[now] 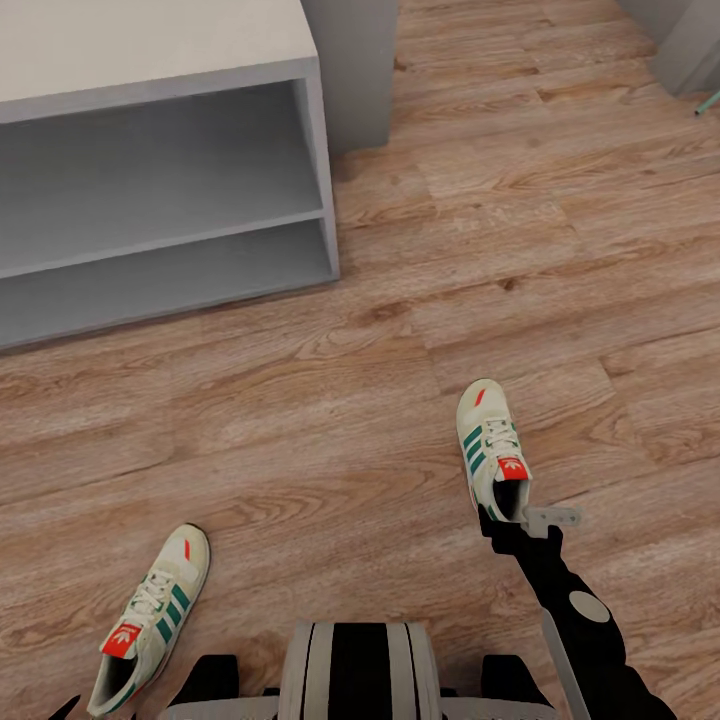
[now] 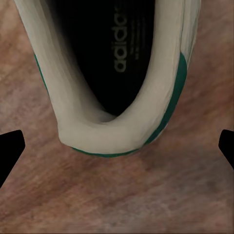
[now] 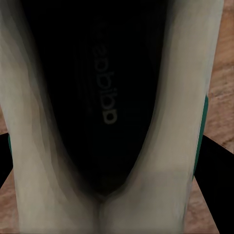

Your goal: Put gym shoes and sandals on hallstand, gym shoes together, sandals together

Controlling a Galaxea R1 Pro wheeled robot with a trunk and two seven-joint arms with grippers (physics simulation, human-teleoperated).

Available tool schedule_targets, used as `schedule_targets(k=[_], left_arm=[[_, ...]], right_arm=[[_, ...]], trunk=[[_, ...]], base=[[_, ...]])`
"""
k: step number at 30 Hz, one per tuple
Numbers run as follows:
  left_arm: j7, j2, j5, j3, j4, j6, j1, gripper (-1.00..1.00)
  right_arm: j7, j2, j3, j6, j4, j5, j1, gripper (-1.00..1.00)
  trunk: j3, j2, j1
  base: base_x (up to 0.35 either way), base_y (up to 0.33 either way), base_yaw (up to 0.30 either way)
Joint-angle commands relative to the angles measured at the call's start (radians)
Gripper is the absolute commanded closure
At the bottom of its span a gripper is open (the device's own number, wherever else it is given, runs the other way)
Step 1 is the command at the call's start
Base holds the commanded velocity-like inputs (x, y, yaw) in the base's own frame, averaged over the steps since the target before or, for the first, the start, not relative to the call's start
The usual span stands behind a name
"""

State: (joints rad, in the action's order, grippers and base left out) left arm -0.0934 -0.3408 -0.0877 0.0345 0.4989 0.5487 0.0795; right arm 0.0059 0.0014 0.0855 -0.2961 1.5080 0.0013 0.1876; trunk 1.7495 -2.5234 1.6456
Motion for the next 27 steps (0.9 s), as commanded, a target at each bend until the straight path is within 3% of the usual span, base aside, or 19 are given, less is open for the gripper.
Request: schedule_targets(k=[1, 4, 14, 27], left_arm=[[-0.002, 0.0, -0.009, 0.004, 0.0, 0.004, 0.0, -1.0], [-0.002, 0.0, -0.009, 0.004, 0.0, 0.004, 0.0, -1.0], [-0.002, 0.0, -0.009, 0.004, 0.0, 0.005, 0.0, -1.0], [-0.002, 0.0, -0.007, 0.005, 0.0, 0.005, 0.0, -1.0]], right_arm=[[0.0, 0.0, 0.0, -0.006, 0.001, 0.0, 0.0, 1.0], [0.0, 0.0, 0.0, -0.005, 0.001, 0.0, 0.0, 1.0], [0.0, 0.0, 0.0, -0.005, 0.001, 0.0, 0.0, 1.0], [0.0, 0.0, 0.0, -0.005, 0.001, 0.0, 0.0, 1.0]], trunk=[[0.004, 0.0, 0.0], [0.018, -0.001, 0.002], [0.033, -0.001, 0.002], [0.035, -0.001, 0.002]], base=[[0.0, 0.0, 0.0], [0.0, 0.0, 0.0], [0.0, 0.0, 0.0], [0.09, 0.039, 0.0]])
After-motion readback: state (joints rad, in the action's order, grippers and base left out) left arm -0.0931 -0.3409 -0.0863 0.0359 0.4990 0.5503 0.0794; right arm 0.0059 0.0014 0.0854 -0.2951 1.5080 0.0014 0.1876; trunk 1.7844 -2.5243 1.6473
